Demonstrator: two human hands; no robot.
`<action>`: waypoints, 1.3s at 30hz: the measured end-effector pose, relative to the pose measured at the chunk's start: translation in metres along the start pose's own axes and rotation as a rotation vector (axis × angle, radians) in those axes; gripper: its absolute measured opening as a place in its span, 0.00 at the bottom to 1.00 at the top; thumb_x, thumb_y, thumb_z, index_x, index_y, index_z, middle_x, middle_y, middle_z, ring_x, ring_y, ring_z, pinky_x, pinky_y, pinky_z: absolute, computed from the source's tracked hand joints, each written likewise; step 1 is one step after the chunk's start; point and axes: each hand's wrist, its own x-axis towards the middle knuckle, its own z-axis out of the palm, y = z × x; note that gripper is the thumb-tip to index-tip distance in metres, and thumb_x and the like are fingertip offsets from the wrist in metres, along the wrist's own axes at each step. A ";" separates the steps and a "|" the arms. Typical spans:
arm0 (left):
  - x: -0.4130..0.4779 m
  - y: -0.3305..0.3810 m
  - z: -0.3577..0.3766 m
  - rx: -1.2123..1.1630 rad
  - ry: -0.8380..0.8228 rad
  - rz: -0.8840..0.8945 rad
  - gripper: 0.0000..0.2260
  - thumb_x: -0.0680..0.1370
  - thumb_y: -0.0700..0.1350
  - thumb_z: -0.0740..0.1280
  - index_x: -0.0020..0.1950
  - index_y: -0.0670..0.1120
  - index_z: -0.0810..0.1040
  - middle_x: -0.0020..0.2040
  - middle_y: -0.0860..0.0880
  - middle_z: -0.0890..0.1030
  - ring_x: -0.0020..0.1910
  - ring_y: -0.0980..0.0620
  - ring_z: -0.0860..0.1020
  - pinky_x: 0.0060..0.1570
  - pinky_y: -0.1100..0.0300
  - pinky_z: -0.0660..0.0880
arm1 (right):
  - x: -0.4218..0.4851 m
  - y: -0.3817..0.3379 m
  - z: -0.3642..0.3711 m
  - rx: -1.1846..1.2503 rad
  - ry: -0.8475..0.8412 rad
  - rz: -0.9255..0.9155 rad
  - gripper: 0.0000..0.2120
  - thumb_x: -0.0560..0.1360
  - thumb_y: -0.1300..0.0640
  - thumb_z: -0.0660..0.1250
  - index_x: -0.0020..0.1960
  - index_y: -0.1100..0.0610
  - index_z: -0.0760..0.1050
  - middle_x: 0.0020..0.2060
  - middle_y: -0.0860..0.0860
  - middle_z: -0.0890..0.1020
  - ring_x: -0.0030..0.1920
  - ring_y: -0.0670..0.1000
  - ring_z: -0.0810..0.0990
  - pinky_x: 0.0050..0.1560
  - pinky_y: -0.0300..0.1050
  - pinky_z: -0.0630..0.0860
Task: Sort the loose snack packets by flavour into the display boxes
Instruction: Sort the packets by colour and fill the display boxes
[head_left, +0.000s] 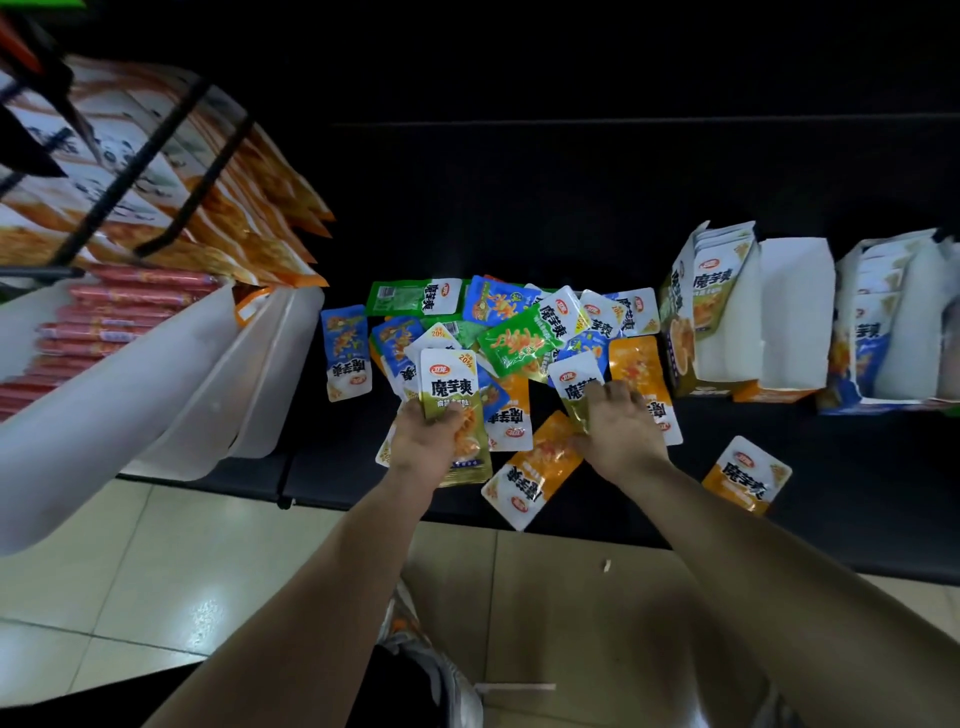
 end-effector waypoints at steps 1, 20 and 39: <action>-0.001 0.001 0.001 0.001 -0.008 -0.006 0.16 0.79 0.53 0.68 0.62 0.47 0.75 0.56 0.44 0.82 0.51 0.43 0.83 0.54 0.47 0.81 | 0.000 -0.001 -0.001 0.033 0.009 0.006 0.34 0.74 0.47 0.74 0.72 0.58 0.64 0.66 0.60 0.71 0.68 0.63 0.70 0.62 0.57 0.76; -0.026 0.007 0.039 -0.044 -0.196 -0.073 0.32 0.80 0.60 0.63 0.79 0.45 0.60 0.74 0.43 0.71 0.68 0.43 0.73 0.63 0.50 0.71 | -0.018 -0.040 -0.014 1.109 -0.065 0.130 0.11 0.69 0.56 0.80 0.45 0.54 0.80 0.41 0.50 0.84 0.43 0.50 0.83 0.43 0.42 0.78; 0.028 -0.018 0.009 -0.174 -0.032 -0.119 0.22 0.72 0.53 0.74 0.64 0.52 0.74 0.57 0.47 0.83 0.54 0.42 0.82 0.59 0.40 0.77 | -0.003 0.017 0.014 -0.174 0.003 -0.250 0.28 0.82 0.49 0.58 0.79 0.54 0.58 0.79 0.52 0.58 0.78 0.55 0.57 0.72 0.56 0.66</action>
